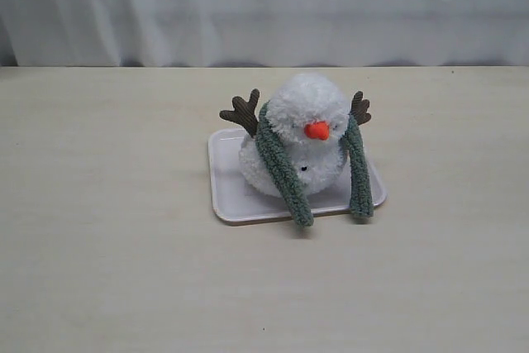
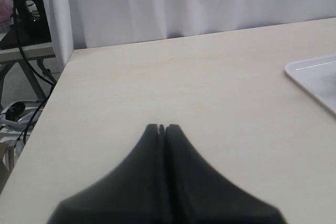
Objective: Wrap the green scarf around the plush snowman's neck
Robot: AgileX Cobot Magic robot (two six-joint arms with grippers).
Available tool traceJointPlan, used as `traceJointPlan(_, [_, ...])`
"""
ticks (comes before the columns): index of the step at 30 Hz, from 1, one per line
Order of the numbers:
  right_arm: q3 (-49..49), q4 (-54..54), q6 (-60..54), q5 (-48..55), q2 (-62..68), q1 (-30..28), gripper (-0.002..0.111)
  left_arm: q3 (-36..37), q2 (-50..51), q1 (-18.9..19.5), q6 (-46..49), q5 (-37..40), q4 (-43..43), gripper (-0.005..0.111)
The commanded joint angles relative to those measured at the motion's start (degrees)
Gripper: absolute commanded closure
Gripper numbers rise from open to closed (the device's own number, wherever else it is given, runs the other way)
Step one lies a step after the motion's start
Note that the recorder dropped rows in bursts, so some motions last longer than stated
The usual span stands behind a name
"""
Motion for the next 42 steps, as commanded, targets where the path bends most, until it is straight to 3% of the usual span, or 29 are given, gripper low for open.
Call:
traceJointPlan(1, [0.44,0.04,-0.43,0.65,-1.33,-0.40,0.104,0.18,-0.10,0.07,0.12,-0.67,-0.04,0.107])
traceJointPlan(5, [0.08,-1.32,-0.43,1.97,-1.33,-2.97,0.104,0.18,-0.10,0.07,0.12,-0.67,-0.04,0.107])
traceJointPlan(10, [2.29,0.22,-0.43,2.08,-1.33,-10.18,0.104,0.18,-0.10,0.07,0.12,-0.67,-0.04,0.107])
traceJointPlan(20, [3.55,25.76,-0.43,2.08,-1.33,-31.55,0.104,0.18,-0.10,0.07,0.12,-0.67,-0.04,0.107])
traceJointPlan(25, [3.94,27.59,-2.19,0.00,-1.33,-39.28,0.104,0.18,-0.10,0.07,0.12,-0.67,-0.04,0.107])
traceJointPlan(33, [13.17,25.59,-12.13,-17.92,-1.33,-41.52,0.104,0.18,-0.10,0.07,0.12,-0.67,-0.04,0.107])
traceJointPlan(42, [27.05,17.04,-11.89,-37.19,-1.33,-41.40,0.104,0.18,-0.10,0.07,0.12,-0.67,-0.04,0.107])
